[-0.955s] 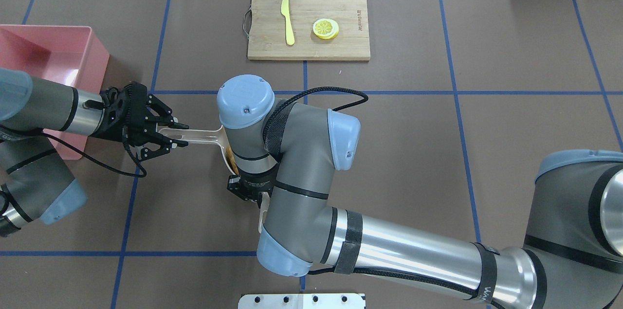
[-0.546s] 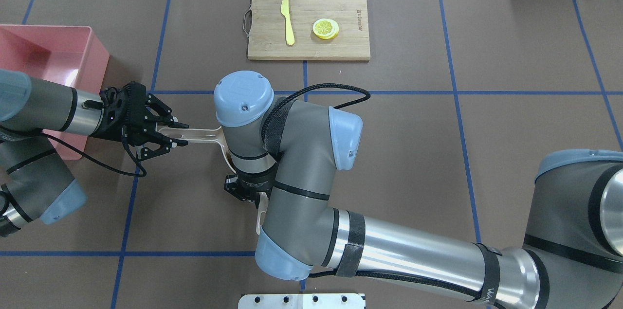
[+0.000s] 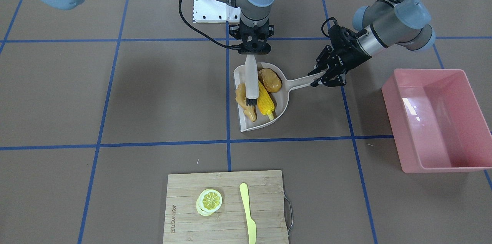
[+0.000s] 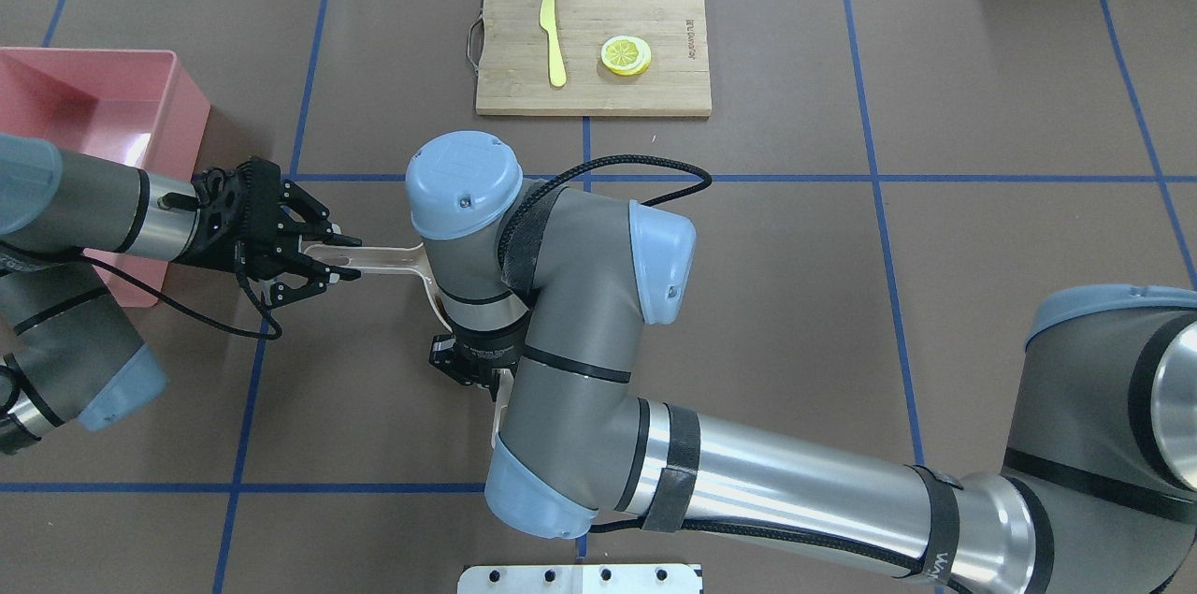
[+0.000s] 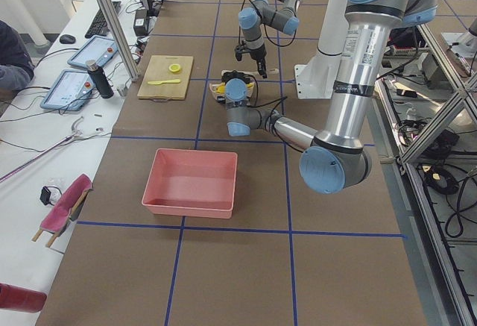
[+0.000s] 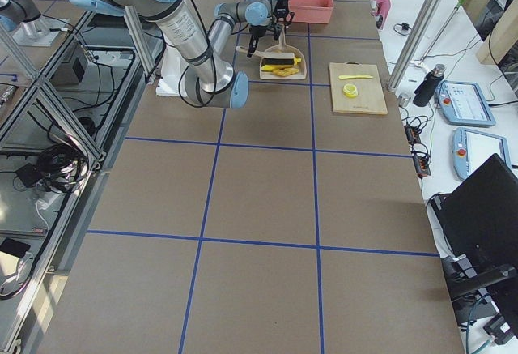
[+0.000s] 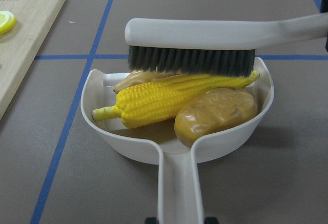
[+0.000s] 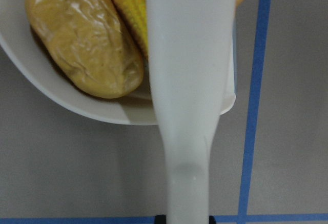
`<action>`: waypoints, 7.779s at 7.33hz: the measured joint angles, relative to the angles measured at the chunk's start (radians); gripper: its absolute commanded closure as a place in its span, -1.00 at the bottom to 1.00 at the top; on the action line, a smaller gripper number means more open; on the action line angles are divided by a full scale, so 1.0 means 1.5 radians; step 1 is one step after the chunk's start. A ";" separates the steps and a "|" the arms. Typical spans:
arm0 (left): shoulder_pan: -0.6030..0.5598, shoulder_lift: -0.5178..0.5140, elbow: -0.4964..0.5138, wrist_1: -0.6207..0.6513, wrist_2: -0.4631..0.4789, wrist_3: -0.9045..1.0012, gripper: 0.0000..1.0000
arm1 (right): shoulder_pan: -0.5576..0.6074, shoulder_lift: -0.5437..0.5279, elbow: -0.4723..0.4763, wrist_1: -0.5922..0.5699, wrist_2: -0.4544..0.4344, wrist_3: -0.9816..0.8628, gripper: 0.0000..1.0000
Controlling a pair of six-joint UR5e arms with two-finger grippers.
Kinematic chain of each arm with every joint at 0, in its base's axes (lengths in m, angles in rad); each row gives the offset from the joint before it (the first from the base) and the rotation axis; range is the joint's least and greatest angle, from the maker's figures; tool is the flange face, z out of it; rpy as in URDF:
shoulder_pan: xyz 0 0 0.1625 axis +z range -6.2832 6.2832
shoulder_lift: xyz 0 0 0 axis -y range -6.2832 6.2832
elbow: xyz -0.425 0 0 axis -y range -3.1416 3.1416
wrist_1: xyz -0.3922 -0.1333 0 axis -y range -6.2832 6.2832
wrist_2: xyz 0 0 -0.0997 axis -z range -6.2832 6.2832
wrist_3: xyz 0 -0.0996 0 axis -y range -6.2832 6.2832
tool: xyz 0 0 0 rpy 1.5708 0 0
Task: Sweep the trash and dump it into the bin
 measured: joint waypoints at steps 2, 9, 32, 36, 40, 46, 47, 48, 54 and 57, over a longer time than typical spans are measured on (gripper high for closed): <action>0.000 0.000 0.001 -0.004 0.000 0.000 0.48 | 0.027 0.018 0.016 -0.038 0.019 -0.005 1.00; 0.001 0.010 -0.082 0.101 0.057 0.011 -0.70 | 0.075 -0.076 0.148 -0.163 -0.003 -0.095 1.00; 0.067 -0.084 -0.136 0.613 0.159 0.143 0.46 | 0.011 -0.173 0.189 -0.170 -0.078 -0.167 1.00; 0.065 -0.078 -0.143 0.613 0.155 0.141 0.65 | 0.014 -0.165 0.188 -0.174 -0.084 -0.171 1.00; 0.064 -0.066 -0.155 0.611 0.152 0.142 0.93 | 0.013 -0.166 0.188 -0.176 -0.084 -0.171 1.00; 0.062 -0.040 -0.179 0.574 0.147 0.093 1.00 | 0.012 -0.169 0.190 -0.177 -0.084 -0.169 1.00; 0.062 -0.031 -0.179 0.553 0.144 0.078 1.00 | 0.012 -0.170 0.190 -0.177 -0.084 -0.169 1.00; 0.062 -0.022 -0.178 0.529 0.139 0.062 1.00 | 0.012 -0.170 0.190 -0.177 -0.084 -0.169 1.00; 0.017 0.033 -0.189 0.370 0.137 -0.016 1.00 | 0.043 -0.234 0.376 -0.315 -0.085 -0.195 1.00; -0.087 0.072 -0.194 0.351 0.107 -0.010 1.00 | 0.123 -0.328 0.494 -0.352 -0.081 -0.272 1.00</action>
